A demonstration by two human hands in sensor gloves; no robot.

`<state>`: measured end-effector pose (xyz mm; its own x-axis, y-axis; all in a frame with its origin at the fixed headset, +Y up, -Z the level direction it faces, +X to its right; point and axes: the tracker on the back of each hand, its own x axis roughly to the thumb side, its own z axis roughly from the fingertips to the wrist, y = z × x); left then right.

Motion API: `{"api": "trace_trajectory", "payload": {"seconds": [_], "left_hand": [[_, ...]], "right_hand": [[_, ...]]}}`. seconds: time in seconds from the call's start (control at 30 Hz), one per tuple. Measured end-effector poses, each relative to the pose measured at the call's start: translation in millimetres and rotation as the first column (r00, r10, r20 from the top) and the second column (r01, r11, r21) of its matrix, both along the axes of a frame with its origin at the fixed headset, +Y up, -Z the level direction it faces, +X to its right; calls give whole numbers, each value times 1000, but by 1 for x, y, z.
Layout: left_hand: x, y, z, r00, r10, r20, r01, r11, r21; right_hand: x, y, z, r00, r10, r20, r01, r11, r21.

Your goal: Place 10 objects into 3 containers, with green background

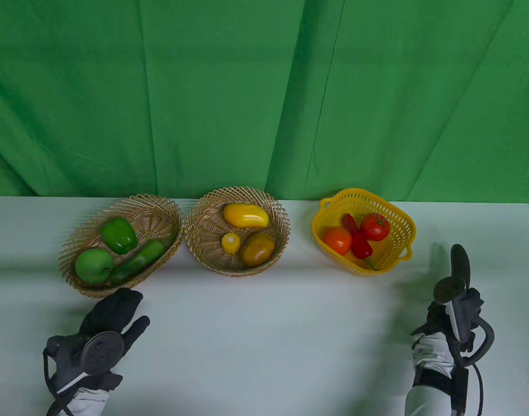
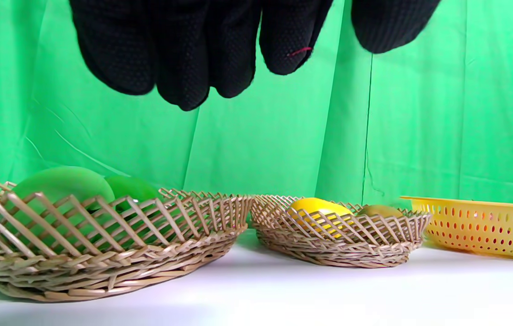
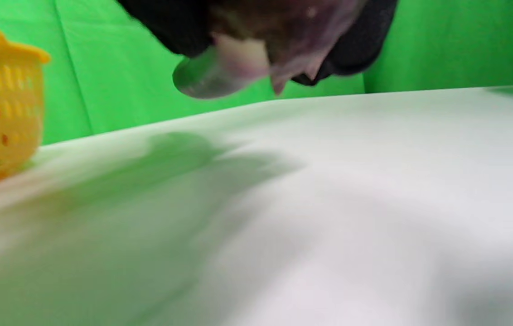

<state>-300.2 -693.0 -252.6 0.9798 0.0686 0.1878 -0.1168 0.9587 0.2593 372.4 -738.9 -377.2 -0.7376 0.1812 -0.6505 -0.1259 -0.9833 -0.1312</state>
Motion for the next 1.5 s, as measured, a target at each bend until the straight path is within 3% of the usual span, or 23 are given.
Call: {"api": "trace_trajectory", "payload": {"seconds": [0.33, 0.57, 1.0, 1.33, 1.5], "left_hand": [[-1, 1, 1, 1000, 4, 3, -4, 1000, 15], [-2, 1, 2, 1000, 4, 6, -5, 1000, 28], [-1, -2, 1, 1000, 5, 12, -5, 1000, 18], [0, -4, 0, 1000, 0, 13, 0, 1000, 2], [0, -3, 0, 1000, 2, 12, -2, 1000, -1]], "right_hand": [[-47, 42, -16, 989, 28, -145, -8, 990, 140], [-86, 58, -28, 970, 34, -242, 5, 988, 155], [-147, 57, -53, 937, 60, -343, -43, 998, 56], [-157, 42, -65, 937, 40, -347, -51, 998, -23], [-156, 51, -60, 934, 32, -357, -34, 999, 3]]}}
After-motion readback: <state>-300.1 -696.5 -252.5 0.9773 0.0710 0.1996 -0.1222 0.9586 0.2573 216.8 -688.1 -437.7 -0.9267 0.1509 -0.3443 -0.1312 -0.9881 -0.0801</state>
